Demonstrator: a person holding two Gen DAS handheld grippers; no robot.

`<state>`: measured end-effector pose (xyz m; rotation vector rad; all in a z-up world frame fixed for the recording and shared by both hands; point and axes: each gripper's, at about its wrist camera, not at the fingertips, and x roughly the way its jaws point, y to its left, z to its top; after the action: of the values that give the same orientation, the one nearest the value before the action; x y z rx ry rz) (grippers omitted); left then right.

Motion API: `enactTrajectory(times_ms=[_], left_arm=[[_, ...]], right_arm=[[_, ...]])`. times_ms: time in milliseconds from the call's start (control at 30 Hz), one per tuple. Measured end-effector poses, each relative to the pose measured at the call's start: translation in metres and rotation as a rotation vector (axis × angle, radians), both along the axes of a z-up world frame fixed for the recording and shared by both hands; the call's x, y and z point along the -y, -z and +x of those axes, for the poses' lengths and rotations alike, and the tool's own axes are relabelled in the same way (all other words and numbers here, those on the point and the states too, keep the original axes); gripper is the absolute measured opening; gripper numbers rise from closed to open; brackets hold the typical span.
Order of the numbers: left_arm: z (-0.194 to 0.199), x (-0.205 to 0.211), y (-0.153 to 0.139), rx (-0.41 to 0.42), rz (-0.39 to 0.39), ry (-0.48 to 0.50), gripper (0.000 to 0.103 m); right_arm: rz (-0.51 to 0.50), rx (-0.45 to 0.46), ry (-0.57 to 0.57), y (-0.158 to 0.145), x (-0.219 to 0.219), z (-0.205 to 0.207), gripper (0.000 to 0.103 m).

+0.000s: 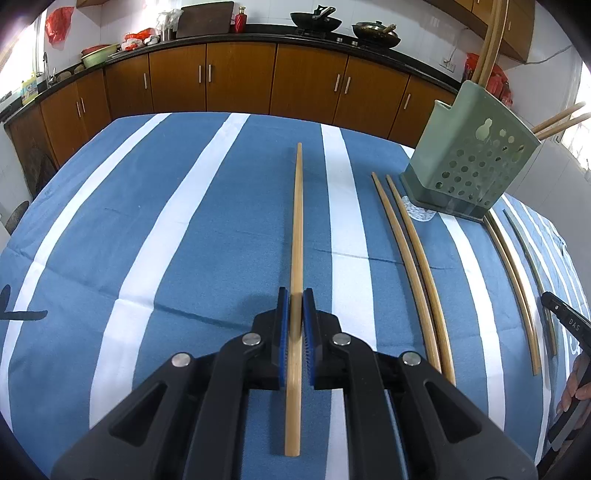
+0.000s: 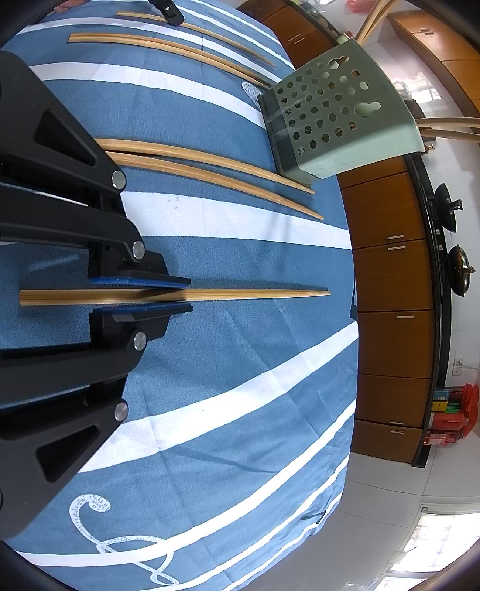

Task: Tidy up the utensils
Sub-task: 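Hold the grasped chopsticks in both tools on the cloth, then lift the left tool's chopstick upright while the right tool lifts its chopstick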

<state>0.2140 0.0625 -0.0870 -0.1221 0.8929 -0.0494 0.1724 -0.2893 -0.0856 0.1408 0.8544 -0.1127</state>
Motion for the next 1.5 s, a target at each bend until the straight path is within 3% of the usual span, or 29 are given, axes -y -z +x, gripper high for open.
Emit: enactTrajectory(times_ms=[1300,1500], left_arm=[[-0.0006,0.0005,-0.0006,-0.001,0.0,0.0,0.011],[-0.0068,0.0083,-0.0008,-0.002,0.044,0.02,0.011]], right_arm=[[0.005,0.002,0.004,0.0001,0.0002,0.0003,0.009],[0.036,0.006,0.015,0.0005,0.0035,-0.0069,0.009]])
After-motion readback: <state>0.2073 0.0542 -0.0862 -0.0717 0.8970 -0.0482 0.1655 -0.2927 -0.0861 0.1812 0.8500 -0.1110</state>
